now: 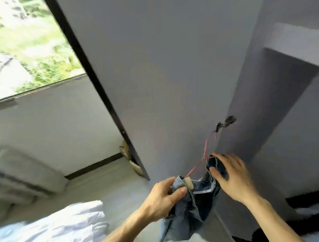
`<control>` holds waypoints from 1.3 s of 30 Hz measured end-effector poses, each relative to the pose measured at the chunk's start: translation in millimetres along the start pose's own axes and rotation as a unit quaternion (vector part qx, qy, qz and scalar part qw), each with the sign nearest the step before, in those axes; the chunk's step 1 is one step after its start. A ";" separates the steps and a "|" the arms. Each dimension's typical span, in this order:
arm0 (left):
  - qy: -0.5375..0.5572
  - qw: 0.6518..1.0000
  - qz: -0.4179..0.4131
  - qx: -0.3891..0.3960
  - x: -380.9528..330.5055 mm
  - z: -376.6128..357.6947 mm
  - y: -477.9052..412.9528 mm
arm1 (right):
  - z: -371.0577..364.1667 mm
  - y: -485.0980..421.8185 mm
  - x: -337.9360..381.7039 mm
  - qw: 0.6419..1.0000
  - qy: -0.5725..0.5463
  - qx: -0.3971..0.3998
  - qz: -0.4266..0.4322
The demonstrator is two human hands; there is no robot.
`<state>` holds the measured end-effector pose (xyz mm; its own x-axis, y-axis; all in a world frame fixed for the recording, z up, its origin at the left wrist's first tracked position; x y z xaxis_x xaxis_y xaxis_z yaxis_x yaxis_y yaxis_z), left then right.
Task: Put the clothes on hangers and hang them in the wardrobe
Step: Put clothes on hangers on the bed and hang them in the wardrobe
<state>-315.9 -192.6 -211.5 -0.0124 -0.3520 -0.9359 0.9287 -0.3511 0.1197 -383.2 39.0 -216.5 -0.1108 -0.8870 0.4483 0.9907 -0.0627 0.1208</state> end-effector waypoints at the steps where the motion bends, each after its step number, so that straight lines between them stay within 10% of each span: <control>1: 0.007 0.998 0.019 -0.055 10.2 18.2 31.6 | -23.2 -2.5 32.7 0.998 -0.005 0.029 0.051; 20: 0.121 0.806 0.115 -0.568 31.5 47.8 531.5 | -195.2 310.3 408.5 0.821 -0.027 0.233 0.521; 34: 0.121 0.656 0.303 -0.680 -2.4 -134.3 871.7 | -269.6 715.8 431.8 0.551 0.032 0.450 0.702; 39: 0.041 0.551 0.394 -0.734 -65.7 -179.4 957.7 | -250.1 817.9 418.4 0.475 0.010 0.517 0.712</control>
<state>640.8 -350.0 -94.8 0.5699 0.1680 -0.8044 -0.0663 0.9851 0.1587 400.5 -497.8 -151.7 0.6251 0.3021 0.7197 -0.5095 0.8564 0.0830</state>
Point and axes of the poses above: each hand's wrist, its own y-axis away from the middle knuckle, its own z-axis out of the back of the hand, x = y × z, the point moved 10 cm from there along -y, towards the middle knuckle, and after that the axes turned 11 degrees about -z, right-handed, at the moved point
